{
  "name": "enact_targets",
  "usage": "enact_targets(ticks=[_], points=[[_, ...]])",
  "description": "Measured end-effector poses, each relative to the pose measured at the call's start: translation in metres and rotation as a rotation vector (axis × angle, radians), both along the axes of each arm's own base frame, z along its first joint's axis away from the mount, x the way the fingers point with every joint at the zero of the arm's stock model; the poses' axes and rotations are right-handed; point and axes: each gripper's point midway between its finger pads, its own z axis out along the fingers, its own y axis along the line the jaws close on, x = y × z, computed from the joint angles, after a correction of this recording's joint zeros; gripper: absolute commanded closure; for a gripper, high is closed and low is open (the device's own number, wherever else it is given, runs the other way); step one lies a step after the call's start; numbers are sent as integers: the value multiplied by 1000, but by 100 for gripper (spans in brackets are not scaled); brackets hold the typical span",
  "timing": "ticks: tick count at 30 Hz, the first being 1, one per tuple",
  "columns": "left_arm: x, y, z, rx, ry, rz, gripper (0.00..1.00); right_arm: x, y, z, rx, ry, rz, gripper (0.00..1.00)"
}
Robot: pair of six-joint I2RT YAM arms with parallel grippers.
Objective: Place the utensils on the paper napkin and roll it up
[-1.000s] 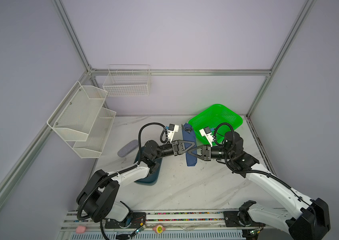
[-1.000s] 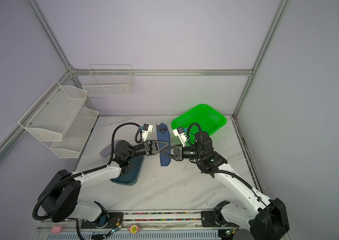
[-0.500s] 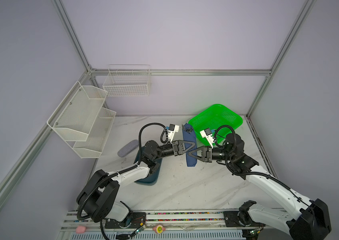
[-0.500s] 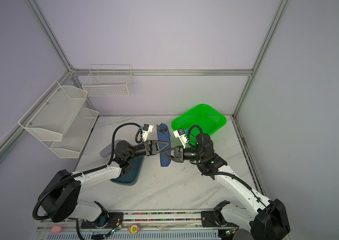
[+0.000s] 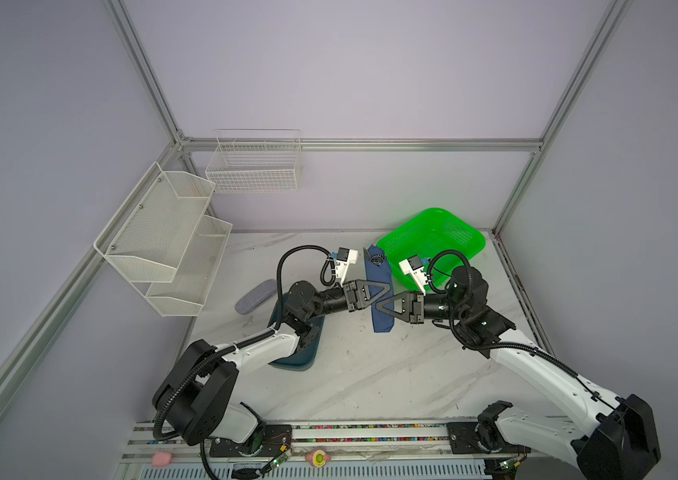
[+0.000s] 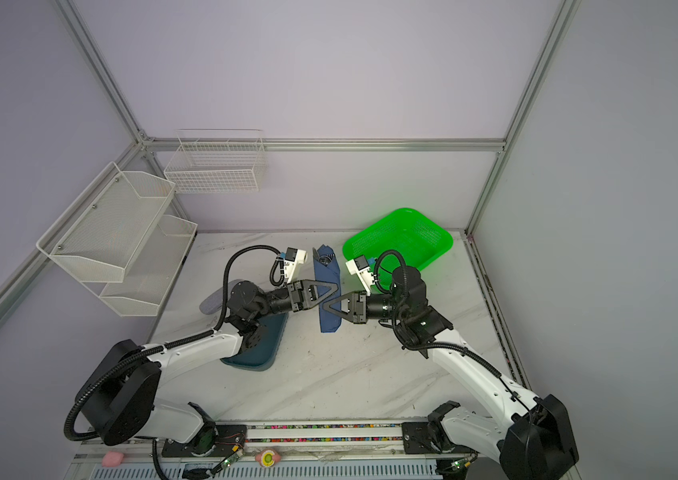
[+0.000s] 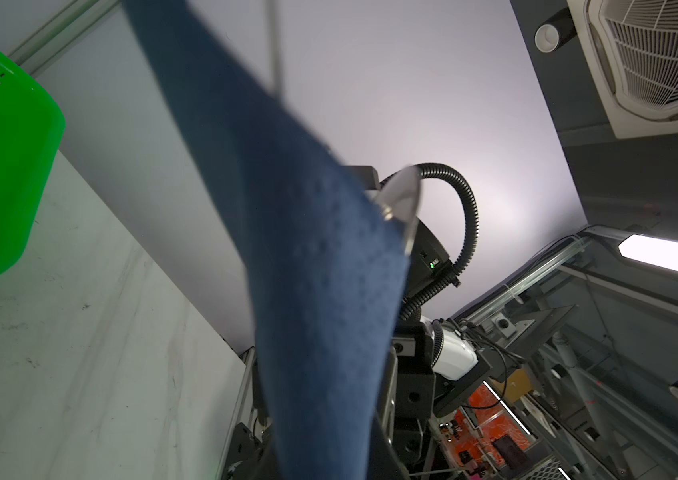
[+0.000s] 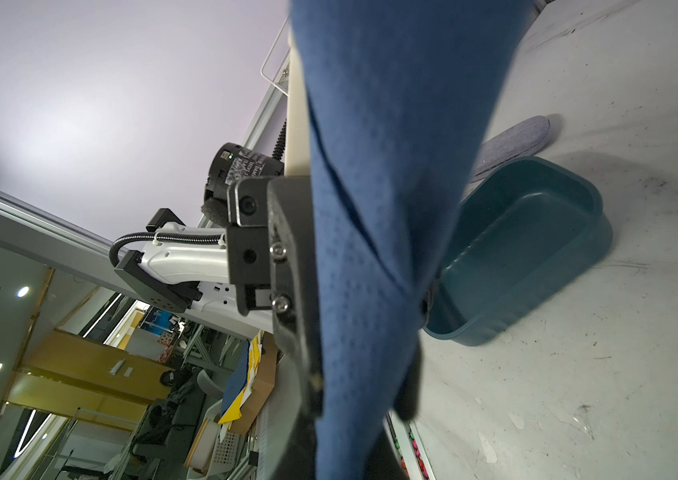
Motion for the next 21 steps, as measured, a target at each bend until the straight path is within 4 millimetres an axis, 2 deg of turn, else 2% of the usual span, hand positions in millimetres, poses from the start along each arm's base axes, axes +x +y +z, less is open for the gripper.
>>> enact_targets(ticks=[3, 9, 15, 18, 21], points=[[-1, 2, 3, 4, -7, 9, 58, 0, 0, 0, 0, 0, 0, 91], [-6, 6, 9, 13, -25, 19, 58, 0, 0, 0, 1, 1, -1, 91], [-7, 6, 7, 31, -15, 21, 58, 0, 0, 0, 0, 1, -1, 91], [-7, 6, 4, 39, -12, 22, 64, 0, 0, 0, 0, 2, -1, 91], [-7, 6, 3, 46, -19, 24, 75, 0, 0, 0, 0, 2, -1, 91]])
